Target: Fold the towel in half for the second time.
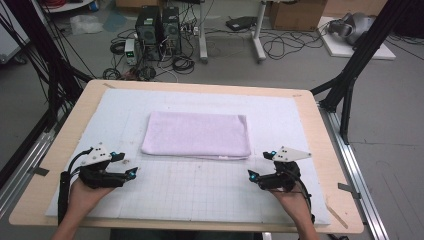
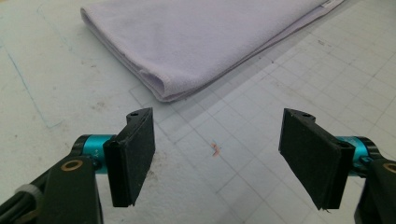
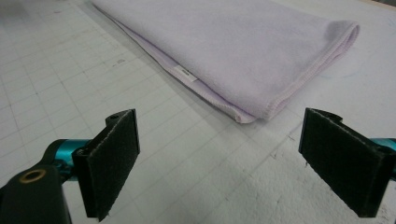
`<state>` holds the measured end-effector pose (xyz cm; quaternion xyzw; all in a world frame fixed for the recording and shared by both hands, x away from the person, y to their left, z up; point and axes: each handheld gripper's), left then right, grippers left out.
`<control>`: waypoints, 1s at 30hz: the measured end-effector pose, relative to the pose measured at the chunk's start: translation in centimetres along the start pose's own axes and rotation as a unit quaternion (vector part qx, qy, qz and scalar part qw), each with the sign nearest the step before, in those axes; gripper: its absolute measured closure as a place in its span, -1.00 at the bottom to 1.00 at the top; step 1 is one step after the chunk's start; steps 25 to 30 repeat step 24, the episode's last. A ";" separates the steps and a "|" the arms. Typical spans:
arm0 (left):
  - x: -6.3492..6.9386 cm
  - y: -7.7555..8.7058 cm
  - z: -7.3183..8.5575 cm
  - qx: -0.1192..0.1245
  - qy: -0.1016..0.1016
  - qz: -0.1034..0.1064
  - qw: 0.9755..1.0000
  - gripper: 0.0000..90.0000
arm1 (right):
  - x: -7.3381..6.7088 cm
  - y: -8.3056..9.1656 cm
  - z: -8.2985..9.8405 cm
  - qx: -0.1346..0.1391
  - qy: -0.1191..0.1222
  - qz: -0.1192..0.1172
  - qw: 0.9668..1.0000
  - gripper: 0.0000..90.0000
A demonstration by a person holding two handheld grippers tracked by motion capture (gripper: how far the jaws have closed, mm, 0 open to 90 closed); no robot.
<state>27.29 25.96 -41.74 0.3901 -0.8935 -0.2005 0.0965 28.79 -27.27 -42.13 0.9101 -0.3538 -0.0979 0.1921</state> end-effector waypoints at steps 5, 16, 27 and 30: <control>0.2 0.8 0.4 0.002 -0.001 -0.005 1.000 -0.39 | -0.1 0.9 0.5 0.002 -0.001 0.006 1.000 -0.74; 0.4 2.1 1.1 0.007 0.007 -0.014 1.000 -0.39 | -0.7 2.8 1.4 0.008 -0.006 0.015 1.000 -0.74; 0.5 2.1 0.9 0.011 0.003 -0.010 1.000 -0.39 | -0.9 2.9 1.7 0.007 0.003 0.017 1.000 -0.75; 0.5 2.1 0.9 0.011 0.003 -0.010 1.000 -0.39 | -0.9 2.9 1.7 0.007 0.003 0.017 1.000 -0.75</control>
Point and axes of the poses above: each handheld gripper's, and its own axes: y roughly backward along the jaws, z roughly out of its underside, x roughly to its right, and after that the axes turned 7 degrees about x, right-handed
